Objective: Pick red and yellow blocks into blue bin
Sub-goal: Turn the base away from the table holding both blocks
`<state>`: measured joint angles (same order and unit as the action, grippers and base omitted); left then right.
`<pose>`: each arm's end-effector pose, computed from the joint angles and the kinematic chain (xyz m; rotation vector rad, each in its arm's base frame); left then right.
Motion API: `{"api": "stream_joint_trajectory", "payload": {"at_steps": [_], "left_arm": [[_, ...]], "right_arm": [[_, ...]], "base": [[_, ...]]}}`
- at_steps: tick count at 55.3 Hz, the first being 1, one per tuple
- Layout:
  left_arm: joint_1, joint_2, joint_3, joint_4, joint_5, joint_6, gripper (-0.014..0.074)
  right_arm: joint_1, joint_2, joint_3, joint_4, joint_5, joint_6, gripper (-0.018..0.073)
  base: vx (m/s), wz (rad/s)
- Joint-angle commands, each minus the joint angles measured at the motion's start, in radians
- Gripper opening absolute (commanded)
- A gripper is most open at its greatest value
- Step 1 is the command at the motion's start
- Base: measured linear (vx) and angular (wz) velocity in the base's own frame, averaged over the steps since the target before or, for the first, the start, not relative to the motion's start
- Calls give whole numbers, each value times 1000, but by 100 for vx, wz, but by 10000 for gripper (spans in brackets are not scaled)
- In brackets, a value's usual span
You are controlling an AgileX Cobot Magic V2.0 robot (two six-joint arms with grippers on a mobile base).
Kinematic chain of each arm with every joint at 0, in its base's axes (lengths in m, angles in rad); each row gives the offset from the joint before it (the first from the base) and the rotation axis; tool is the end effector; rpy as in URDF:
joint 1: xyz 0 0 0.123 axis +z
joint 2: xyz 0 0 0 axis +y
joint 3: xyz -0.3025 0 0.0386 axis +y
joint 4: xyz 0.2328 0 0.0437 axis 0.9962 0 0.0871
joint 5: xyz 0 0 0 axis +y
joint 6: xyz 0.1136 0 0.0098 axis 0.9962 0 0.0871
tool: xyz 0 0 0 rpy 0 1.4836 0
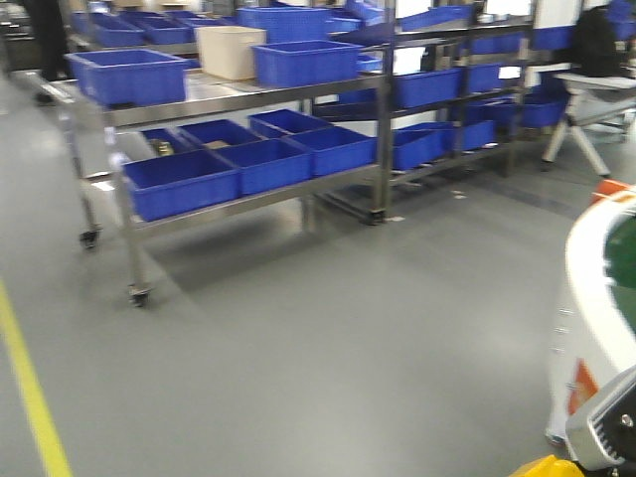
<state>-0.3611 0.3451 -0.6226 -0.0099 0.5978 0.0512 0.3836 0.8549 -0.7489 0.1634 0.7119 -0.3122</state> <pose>0.0477 -0.0187 0.3410 0.3671 1.7723 -0.2315 0.1360 0.0680 0.3202 -0.7012 2.1905 0.2231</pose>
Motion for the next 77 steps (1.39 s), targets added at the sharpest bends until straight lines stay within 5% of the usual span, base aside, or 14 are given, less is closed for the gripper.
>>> {"api": "stream_joint_trajectory", "payload": {"at_steps": [1,77], "left_arm": [[-5,9,-25,-4,-87,0,282],[-5,6,-25,-4,-87,0,282]], "right_arm": [[1,-11,-27,1,-62,-5,265],[1,-11,-27,1,-62,-5,265]], "base": [[-4,64],[19,7]]}}
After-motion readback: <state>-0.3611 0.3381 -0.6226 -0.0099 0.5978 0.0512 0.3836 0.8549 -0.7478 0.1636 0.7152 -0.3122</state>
